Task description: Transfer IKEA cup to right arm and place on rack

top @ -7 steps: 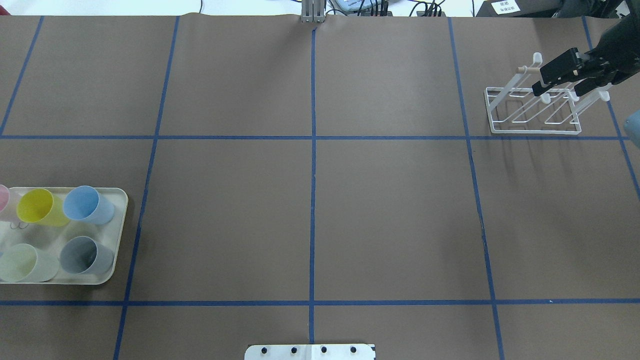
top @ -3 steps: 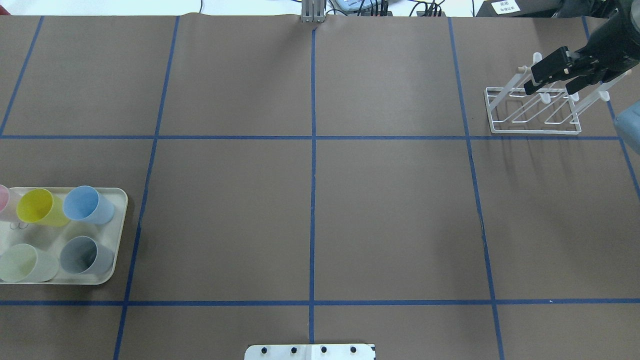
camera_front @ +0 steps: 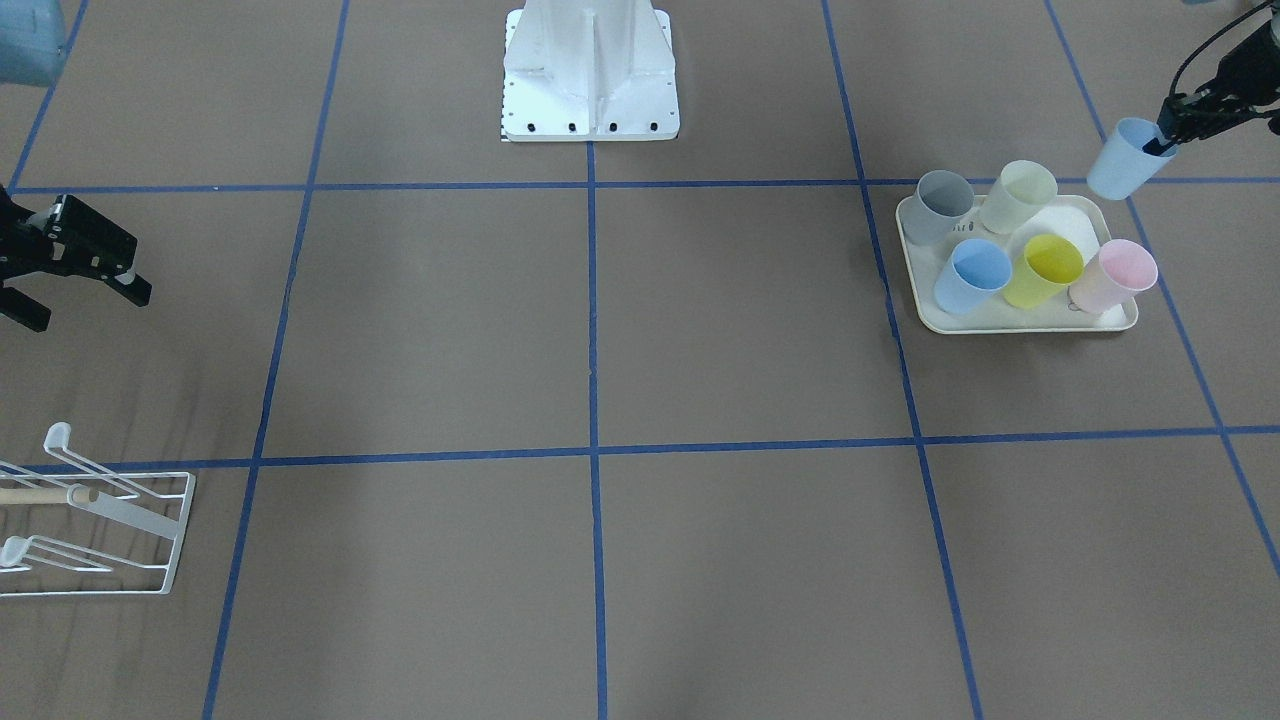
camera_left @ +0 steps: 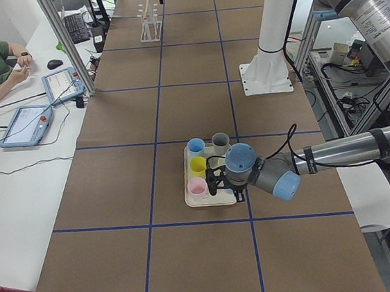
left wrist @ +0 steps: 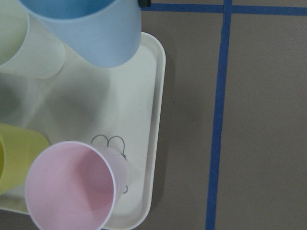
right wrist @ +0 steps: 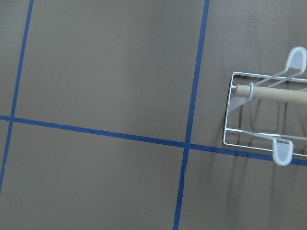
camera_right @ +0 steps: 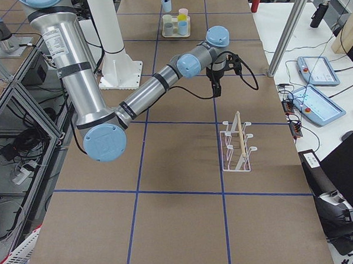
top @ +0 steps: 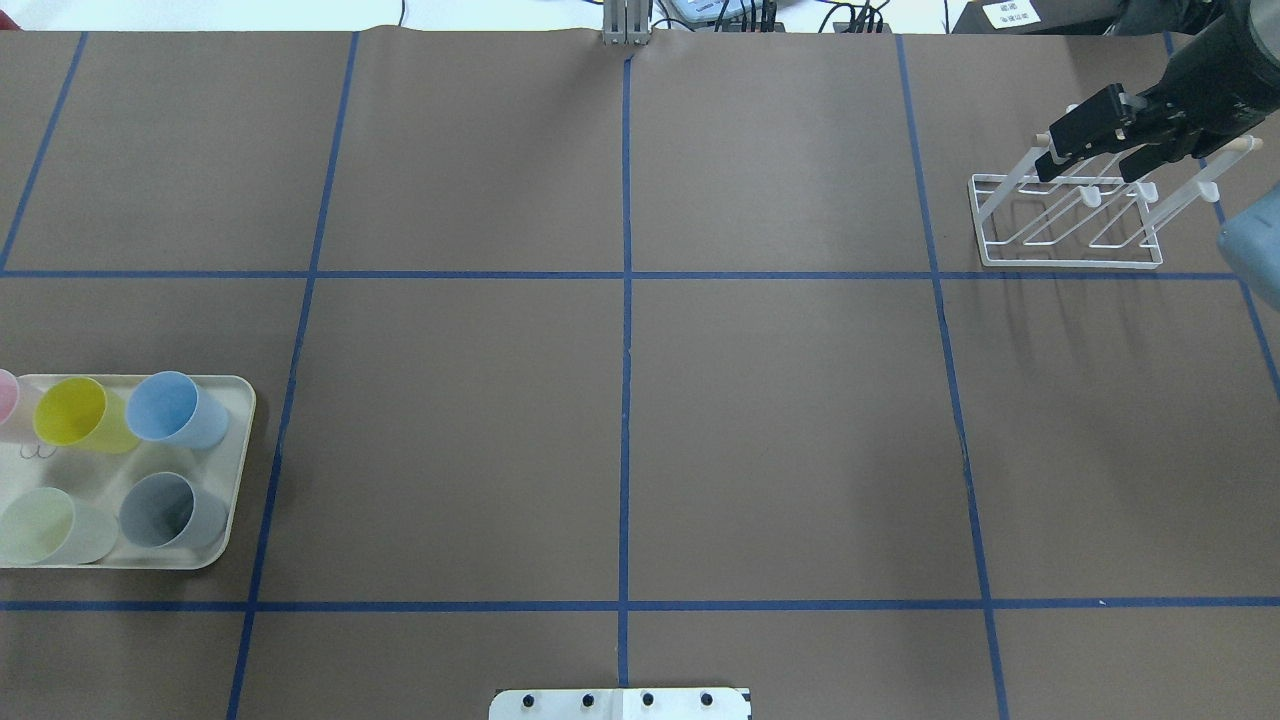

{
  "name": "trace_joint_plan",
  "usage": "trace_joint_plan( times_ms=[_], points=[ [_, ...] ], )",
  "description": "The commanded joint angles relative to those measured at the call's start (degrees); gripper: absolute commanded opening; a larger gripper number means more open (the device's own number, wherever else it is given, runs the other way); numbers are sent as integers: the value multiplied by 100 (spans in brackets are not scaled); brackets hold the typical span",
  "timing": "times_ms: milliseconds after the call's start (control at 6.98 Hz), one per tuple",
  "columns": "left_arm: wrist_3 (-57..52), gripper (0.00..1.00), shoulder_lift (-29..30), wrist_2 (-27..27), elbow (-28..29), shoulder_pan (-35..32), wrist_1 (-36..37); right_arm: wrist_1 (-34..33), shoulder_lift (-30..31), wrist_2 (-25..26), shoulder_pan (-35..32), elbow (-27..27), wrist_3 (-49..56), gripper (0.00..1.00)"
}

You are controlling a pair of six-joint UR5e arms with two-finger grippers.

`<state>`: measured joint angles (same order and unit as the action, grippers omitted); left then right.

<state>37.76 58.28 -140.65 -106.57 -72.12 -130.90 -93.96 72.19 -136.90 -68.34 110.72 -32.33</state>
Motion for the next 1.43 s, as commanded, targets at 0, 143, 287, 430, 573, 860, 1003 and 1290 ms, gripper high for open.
trace_joint_plan(
  times_ms=[0, 143, 287, 430, 573, 860, 1003, 1290],
  points=[
    [-261, 0, 121, 11, -74, -1132, 205, 245, -39, 285, 13, -33, -19, 99],
    [-243, 0, 714, -6, -83, -1390, 693, 360, -47, 435, 39, -146, -71, 99],
    [-165, 0, 1581, -15, -118, -1645, 1498, 466, -178, 454, 83, -278, -167, 99],
    [271, 0, 2217, -6, -66, -1665, 1837, 484, -484, 645, 249, -523, -621, 99],
    [1128, 0, 2710, 3, -39, -1604, 1823, 528, -644, 1091, 486, -577, -965, 99],
    [2378, 0, 3433, 11, 110, -1316, 1605, 2284, -759, 1192, 733, -1251, -2321, 99],
    [3194, 0, 3662, 11, 293, -1148, 1055, 3226, -768, 1201, 812, -1559, -3061, 99],
    [5109, 0, 3848, 99, 671, -613, -656, 4461, -777, 1428, 979, -1860, -4111, 99]
  ],
)
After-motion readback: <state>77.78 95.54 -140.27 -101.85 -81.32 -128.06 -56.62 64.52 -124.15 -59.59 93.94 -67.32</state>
